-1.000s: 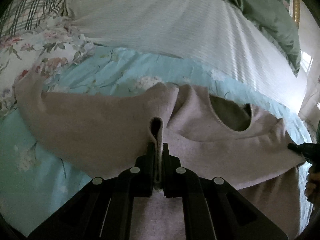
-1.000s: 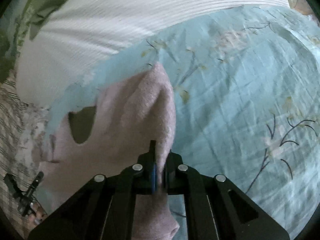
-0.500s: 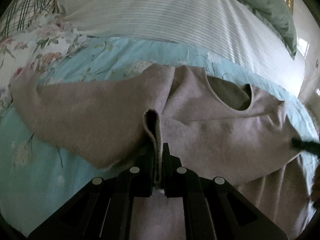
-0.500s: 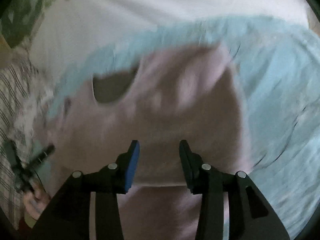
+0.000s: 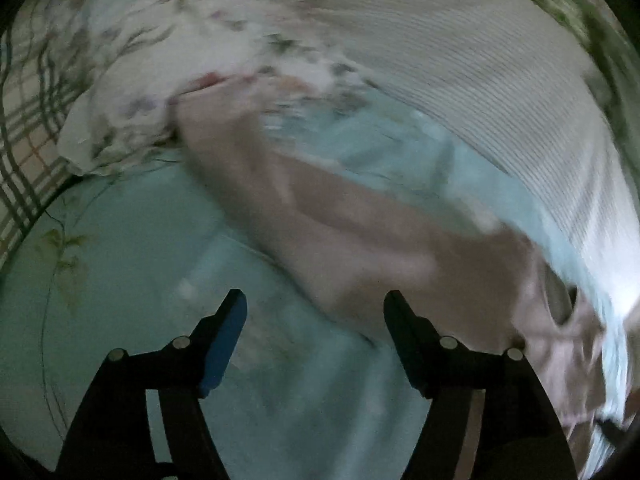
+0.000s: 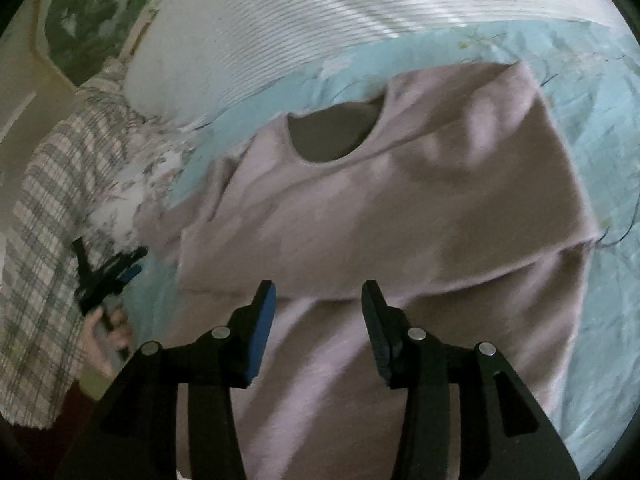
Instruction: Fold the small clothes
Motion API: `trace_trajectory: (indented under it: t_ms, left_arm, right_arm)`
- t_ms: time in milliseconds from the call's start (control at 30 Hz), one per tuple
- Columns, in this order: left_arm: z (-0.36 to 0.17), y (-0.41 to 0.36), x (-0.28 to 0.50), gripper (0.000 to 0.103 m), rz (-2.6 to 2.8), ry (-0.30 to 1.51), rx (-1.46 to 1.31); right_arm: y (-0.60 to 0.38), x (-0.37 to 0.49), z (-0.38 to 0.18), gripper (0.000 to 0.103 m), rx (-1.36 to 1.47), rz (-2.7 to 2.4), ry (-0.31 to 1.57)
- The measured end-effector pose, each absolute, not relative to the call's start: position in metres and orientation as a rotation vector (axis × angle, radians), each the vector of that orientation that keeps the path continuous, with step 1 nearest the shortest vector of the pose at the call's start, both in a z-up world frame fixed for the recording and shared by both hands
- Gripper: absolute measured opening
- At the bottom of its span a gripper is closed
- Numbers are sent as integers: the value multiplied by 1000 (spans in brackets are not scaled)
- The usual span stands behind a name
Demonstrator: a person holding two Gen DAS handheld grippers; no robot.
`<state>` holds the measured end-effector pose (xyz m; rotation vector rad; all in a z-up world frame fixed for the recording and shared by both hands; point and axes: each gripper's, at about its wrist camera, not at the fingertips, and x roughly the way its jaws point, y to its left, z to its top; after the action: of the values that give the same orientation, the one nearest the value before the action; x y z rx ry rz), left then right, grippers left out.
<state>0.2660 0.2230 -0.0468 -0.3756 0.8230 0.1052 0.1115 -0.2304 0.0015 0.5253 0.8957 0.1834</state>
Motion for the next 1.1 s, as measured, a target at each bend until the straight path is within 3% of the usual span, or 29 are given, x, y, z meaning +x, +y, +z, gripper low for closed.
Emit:
trace_trajectory:
  t_ms: [267, 433, 500, 533, 833, 1100]
  left_arm:
    - [-69, 302, 341, 78, 198, 865, -516]
    - [-65, 330, 379, 76, 234, 842, -535]
    - [-62, 335, 386, 46, 256, 832, -524]
    - [-62, 337, 387, 4, 249, 833, -525]
    - [10, 294, 327, 3, 80, 636, -473]
    - [59, 159, 271, 3, -218, 576, -392]
  right_arm:
    - [-194, 110, -5, 46, 523, 248, 931]
    - [-185, 111, -9, 46, 527, 255, 952]
    - [-183, 110, -10, 46, 524, 252, 956]
    - [-183, 109, -9, 46, 523, 251, 955]
    - [-192, 101, -6, 46, 550, 236, 934]
    - [-203, 85, 6, 46, 579, 237, 877]
